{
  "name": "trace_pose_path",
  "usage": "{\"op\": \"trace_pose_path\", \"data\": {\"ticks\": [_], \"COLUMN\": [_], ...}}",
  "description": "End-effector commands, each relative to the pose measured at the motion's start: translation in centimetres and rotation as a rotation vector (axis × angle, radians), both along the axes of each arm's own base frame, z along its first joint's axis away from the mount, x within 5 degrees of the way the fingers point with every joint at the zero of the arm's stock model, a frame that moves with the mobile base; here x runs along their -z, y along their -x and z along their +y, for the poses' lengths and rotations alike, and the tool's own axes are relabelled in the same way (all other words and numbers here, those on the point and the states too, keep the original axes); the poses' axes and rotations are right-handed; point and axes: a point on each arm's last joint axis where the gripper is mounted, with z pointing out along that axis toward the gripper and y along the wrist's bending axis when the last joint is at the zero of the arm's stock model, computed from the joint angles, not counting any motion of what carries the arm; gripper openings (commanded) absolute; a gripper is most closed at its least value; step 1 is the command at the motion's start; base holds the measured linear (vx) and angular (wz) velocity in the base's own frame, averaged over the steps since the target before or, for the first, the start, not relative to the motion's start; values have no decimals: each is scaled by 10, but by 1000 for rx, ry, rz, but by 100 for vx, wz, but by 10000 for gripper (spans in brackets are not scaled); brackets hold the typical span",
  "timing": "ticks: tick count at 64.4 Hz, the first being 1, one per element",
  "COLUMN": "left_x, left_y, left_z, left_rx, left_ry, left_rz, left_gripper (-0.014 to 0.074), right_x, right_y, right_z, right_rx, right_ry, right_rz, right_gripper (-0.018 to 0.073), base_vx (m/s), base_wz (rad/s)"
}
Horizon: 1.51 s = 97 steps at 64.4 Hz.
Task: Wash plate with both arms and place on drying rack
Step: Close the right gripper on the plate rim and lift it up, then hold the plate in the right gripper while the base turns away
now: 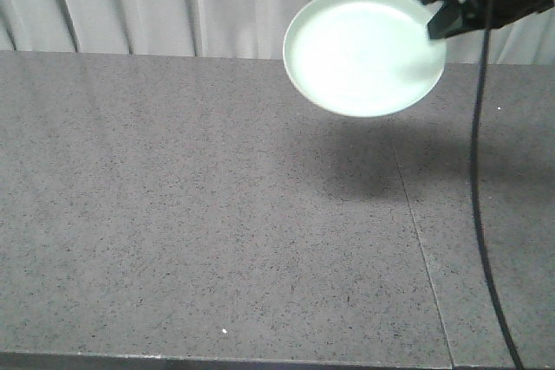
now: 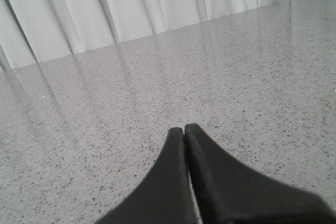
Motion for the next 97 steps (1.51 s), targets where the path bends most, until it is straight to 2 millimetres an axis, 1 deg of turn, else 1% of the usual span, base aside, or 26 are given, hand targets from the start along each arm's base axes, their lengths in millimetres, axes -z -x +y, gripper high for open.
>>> {"op": "trace_pose_path", "data": {"ticks": [1,5,9,10,13,15,18,19,21,22,25,26,28,29,35,36,39,43,45,48,55,61,69,97], "left_x": [-16,-16,-16,-16,-16,-16,-16,-16,-16,-16,-16,-16,-16,-16,-16,-16,-16,-16,-16,-16,-16,-16,-16,-16], "left_y": [2,2,2,2,2,2,2,2,2,2,2,2,2,2,2,2,2,2,2,2,2,2,2,2], "left_z": [1,1,1,1,1,1,1,1,1,1,1,1,1,1,1,1,1,1,1,1,1,1,1,1], "left_rx": [-11,-11,-11,-11,-11,-11,-11,-11,-11,-11,-11,-11,-11,-11,-11,-11,-11,-11,-11,-11,-11,-11,-11,-11], "left_ry": [13,13,13,13,13,13,13,13,13,13,13,13,13,13,13,13,13,13,13,13,13,13,13,13], "left_rz": [-111,-111,-111,-111,-111,-111,-111,-111,-111,-111,-111,-111,-111,-111,-111,-111,-111,-111,-111,-111,-111,-111,-111,-111], "left_gripper": [-6,-6,-6,-6,-6,-6,-6,-6,-6,-6,-6,-6,-6,-6,-6,-6,-6,-6,-6,-6,-6,-6,-6,-6], "right_x": [-52,-61,-59,-62,-59,-53,-47,-48,-44,-38,-30,-29,-23,-15,6,14,25,38,47,54,73,86,93,95], "right_y": [51,73,91,100,113,122,139,147,157,161,175,184,193,198,232,236,250,274,282,296,319,333,343,345], "right_z": [-5,-8,-10,-10,-10,-10,-9,-9,-9,-9,-9,-8,-8,-8,-8,-8,-7,-7,-7,-6,-6,-6,-7,-8], "right_rx": [-28,-27,-35,-36,-38,-30,-17,-13,0,6,27,34,53,59,98,105,122,141,162,181,198,206,231,229], "right_ry": [-46,-59,-53,-49,-38,-42,-45,-45,-47,-49,-54,-57,-64,-66,-85,-89,-100,-107,-126,-147,-148,-136,-137,-116], "right_rz": [-124,-146,-143,-154,-163,-153,-166,-180,-199,-190,-209,-226,-241,-230,-256,-244,-250,-293,-292,-310,-334,-360,-379,-373], "right_gripper": [-1,-1,-1,-1,-1,-1,-1,-1,-1,-1,-1,-1,-1,-1,-1,-1,-1,-1,-1,-1,-1,-1,-1,-1], "base_vx": [0,0,0,0,0,0,0,0,0,0,0,0,0,0,0,0,0,0,0,0,0,0,0,0], "base_wz": [0,0,0,0,0,0,0,0,0,0,0,0,0,0,0,0,0,0,0,0,0,0,0,0]}}
